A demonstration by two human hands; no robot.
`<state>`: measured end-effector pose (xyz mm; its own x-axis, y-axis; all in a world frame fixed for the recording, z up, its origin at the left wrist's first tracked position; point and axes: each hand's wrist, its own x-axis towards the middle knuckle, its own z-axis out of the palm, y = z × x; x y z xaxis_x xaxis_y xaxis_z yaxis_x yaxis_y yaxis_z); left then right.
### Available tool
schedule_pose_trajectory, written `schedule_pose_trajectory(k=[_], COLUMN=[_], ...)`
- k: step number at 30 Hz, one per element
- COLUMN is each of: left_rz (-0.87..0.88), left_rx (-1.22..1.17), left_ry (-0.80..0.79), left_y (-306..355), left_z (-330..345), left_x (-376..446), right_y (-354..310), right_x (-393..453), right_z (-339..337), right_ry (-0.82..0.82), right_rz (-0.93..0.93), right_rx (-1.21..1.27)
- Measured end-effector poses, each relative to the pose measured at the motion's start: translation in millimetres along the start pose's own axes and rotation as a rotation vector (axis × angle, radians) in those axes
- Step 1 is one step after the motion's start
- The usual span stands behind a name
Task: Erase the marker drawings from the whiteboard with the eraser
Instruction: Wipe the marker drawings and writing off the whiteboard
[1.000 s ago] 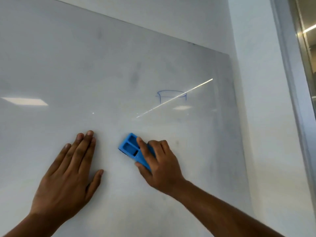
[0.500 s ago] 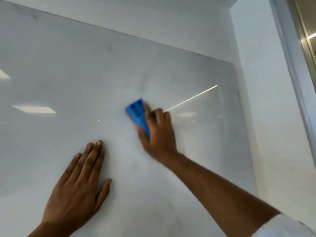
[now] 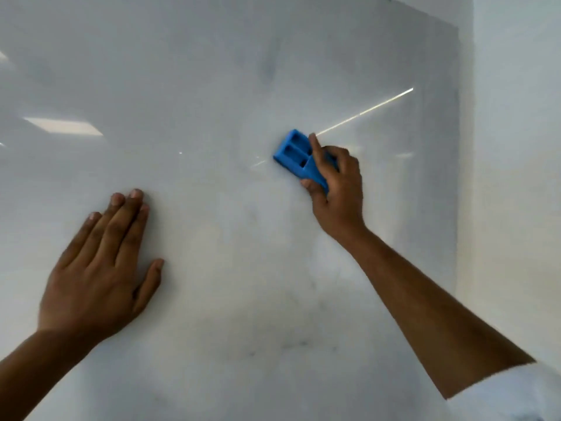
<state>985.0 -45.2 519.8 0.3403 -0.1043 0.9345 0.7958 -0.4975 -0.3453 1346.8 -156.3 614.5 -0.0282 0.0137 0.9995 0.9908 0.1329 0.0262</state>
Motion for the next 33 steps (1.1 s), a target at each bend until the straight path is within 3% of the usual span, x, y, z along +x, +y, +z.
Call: schedule_pose_trajectory(k=[3, 7, 10, 11, 15, 18, 23, 28, 31, 33], left_rz=[-0.026, -0.082, -0.105, -0.126, -0.178, -0.165, -0.154, -0.152, -0.144, -0.113], left_rx=[-0.007, -0.059, -0.069, -0.067, -0.049, -0.042, -0.029, -0.047, -0.079, -0.110], left_ry=[-0.014, -0.055, -0.102, -0.113, -0.121, -0.109, -0.076, -0.068, -0.093, -0.118], left_y=[2, 19, 33, 37, 51, 49, 51, 53, 51, 48], left_z=[-2, -3, -4, -2, 5, 6, 8, 8, 3, 0], left_x=[-7, -52, -97, -106, -125, -129, -132, -131, -130, -129], right_y=[-23, -5, 13, 17, 44, 61, 30, -50, -44, -25], right_x=[-92, -207, -205, -186, -67, -25, -159, -372, -364, -308], right_z=[11, -5, -32, -37, -40, -38, -20, -15, -26, -33], right_ry=[-0.133, -0.315, -0.495, -0.474, -0.155, -0.047, -0.023, -0.333, -0.469, -0.410], right_rz=[-0.262, -0.529, -0.699, -0.631, 0.001, 0.219, 0.072, 0.069, -0.049, 0.006], right_rx=[-0.014, -0.049, -0.072, -0.057, 0.052, 0.056, 0.054, 0.103, 0.117, 0.123])
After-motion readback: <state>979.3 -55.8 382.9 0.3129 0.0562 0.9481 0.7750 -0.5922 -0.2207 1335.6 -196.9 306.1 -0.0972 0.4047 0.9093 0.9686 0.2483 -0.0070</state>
